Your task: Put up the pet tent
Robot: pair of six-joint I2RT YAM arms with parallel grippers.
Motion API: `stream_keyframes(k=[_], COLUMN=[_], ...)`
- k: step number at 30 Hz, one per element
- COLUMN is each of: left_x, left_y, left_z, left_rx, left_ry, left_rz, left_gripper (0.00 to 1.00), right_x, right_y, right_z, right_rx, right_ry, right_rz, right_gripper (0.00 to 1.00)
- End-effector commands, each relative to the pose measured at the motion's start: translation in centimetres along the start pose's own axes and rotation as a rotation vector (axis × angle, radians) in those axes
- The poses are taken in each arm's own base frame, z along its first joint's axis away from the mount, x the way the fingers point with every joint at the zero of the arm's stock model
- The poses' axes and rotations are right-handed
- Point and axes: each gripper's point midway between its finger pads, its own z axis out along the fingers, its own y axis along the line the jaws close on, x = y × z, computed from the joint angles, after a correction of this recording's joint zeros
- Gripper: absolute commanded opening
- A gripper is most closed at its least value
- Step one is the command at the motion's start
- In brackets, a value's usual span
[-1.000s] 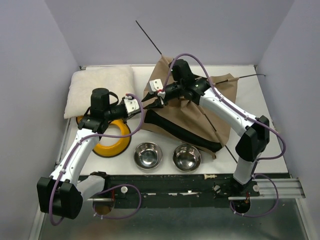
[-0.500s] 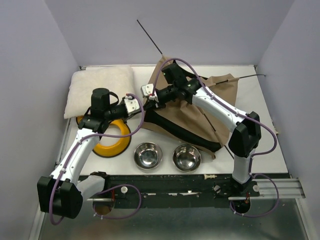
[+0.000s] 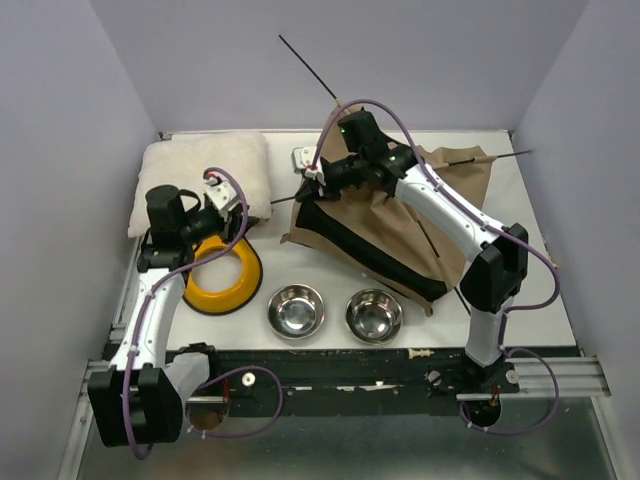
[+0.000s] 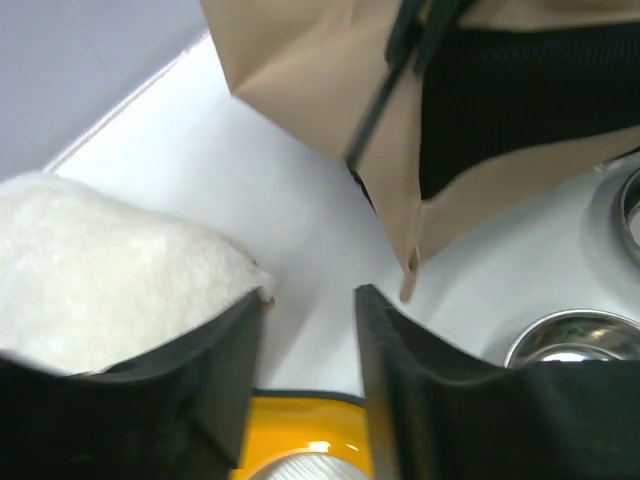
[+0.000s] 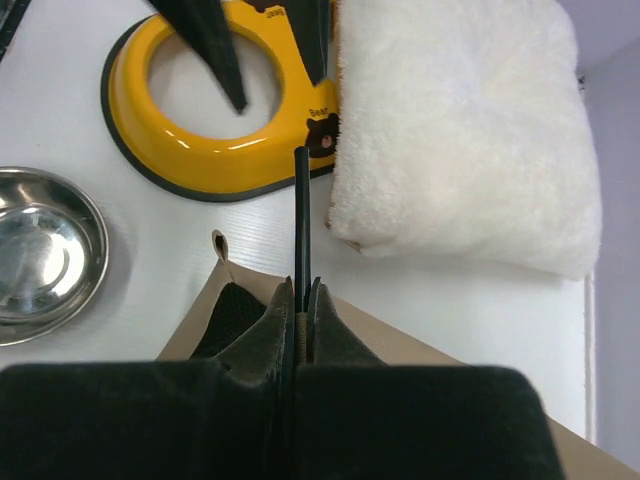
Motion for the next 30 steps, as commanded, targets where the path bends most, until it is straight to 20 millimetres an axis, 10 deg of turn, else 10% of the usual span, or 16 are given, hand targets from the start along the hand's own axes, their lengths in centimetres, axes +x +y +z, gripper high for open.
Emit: stream_keyframes(k=[1,2,9,23,30], left_x=[0.4,1.1,2.9,1.6,2.3], left_y=[-2.5,-3.3,-3.7,-4.1,-4.2], left_z=[-2.2,-2.3,-1.2,3.7,4.6], left_rx=[0.011,0.023,0.043,0.182,0.188], left_ry=[-0.054,-0.056,-0.131,-0.201,-0.193], left_rz=[-0.026,-0.004,0.009,0.089,0.076], left_gripper=[0.60,0.84,0.92,0.80,0.58], right_x=[-1.0,-1.4,-4.3,-6.2,-6.4], right_y=[-2.5,-2.7,-2.2,-1.1,-0.8], right_z=[-3.7,-4.0,-5.8,-6.9,-7.3], right_rx=[0.098,0.103,0.114,0.101,0.099], right_ry=[0.023,0.014,-0.048,-0.093,-0.097], right_rz=[0.012,0.012,-0.005,0.007,0.008], right_gripper=[0.01,0.01,0.01,0.01,0.01])
